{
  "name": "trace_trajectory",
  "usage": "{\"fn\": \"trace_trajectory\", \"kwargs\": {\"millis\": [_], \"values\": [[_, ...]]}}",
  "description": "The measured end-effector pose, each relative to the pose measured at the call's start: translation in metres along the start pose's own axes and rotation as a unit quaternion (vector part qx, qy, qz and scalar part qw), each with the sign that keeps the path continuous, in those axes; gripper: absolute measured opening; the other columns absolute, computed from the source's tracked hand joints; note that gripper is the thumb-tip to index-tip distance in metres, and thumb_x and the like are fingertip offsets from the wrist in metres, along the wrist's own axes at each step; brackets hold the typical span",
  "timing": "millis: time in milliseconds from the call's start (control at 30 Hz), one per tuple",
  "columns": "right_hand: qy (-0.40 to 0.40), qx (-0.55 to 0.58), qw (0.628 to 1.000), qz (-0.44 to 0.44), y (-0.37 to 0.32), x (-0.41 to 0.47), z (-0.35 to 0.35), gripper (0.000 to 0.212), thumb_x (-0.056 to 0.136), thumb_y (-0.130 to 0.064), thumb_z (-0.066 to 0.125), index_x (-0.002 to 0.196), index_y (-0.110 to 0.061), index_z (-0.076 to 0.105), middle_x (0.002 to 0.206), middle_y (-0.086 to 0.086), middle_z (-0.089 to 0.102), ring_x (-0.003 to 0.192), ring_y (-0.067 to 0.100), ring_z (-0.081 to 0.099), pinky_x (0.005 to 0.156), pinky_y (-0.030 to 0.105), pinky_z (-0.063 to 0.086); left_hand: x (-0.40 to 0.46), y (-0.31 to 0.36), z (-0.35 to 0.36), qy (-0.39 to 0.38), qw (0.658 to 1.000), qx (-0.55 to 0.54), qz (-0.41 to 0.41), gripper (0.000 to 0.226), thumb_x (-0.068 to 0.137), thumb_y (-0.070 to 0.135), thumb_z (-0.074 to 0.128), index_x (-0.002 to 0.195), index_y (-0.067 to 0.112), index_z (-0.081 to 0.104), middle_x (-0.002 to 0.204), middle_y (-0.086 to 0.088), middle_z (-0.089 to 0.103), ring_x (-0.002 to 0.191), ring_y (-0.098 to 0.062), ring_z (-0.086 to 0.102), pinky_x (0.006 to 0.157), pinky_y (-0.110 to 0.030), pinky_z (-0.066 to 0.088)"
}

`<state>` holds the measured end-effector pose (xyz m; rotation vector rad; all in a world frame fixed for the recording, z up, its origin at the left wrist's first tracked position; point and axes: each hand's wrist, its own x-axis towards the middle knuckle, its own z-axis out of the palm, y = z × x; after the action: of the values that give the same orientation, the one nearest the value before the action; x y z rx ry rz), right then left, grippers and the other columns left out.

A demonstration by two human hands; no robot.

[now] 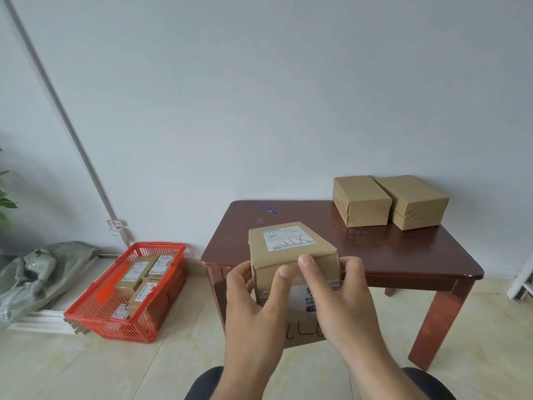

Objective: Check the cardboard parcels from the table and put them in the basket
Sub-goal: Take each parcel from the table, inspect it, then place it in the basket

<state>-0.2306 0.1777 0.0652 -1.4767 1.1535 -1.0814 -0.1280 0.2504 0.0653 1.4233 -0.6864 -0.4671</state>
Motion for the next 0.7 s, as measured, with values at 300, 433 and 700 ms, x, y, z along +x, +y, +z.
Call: {"fn": "trace_trajectory", "kwargs": {"millis": [300,433,700], "values": [[-0.047,0.051,0.996,0.052,0.002,-0.005,0.003,0.063,0.073,-0.072,0.075,0.106,-0.025,0.05,0.108,-0.004,0.071,0.087,0.006,0.074,0.067,0.03,0.062,0.007,0.0,-0.002,0.007,1.0,0.014,-0.022,0.04,0.078,0.063,0.078,0.113,0.058,0.059,0.125,0.012,0.068,0.11,-0.006,0.07,0.089,-0.039,0.062],[-0.069,0.056,0.995,0.043,0.005,-0.006,0.004,0.044,0.084,-0.054,0.079,0.116,-0.037,0.053,0.117,-0.011,0.069,0.096,0.001,0.07,0.066,0.019,0.055,0.003,-0.005,-0.003,-0.001,1.0,-0.006,-0.027,0.044,0.087,0.041,0.079,0.123,0.043,0.055,0.121,0.008,0.071,0.101,-0.006,0.074,0.082,-0.034,0.062],[-0.077,0.027,0.997,-0.014,0.011,-0.013,0.003,0.055,0.084,-0.048,0.08,0.131,-0.051,0.053,0.126,-0.018,0.055,0.098,-0.012,0.062,0.075,0.02,0.056,0.005,-0.012,-0.005,-0.003,1.0,0.01,-0.008,0.035,0.084,0.053,0.082,0.112,0.054,0.062,0.12,0.011,0.072,0.109,-0.009,0.071,0.09,-0.04,0.062]]}}
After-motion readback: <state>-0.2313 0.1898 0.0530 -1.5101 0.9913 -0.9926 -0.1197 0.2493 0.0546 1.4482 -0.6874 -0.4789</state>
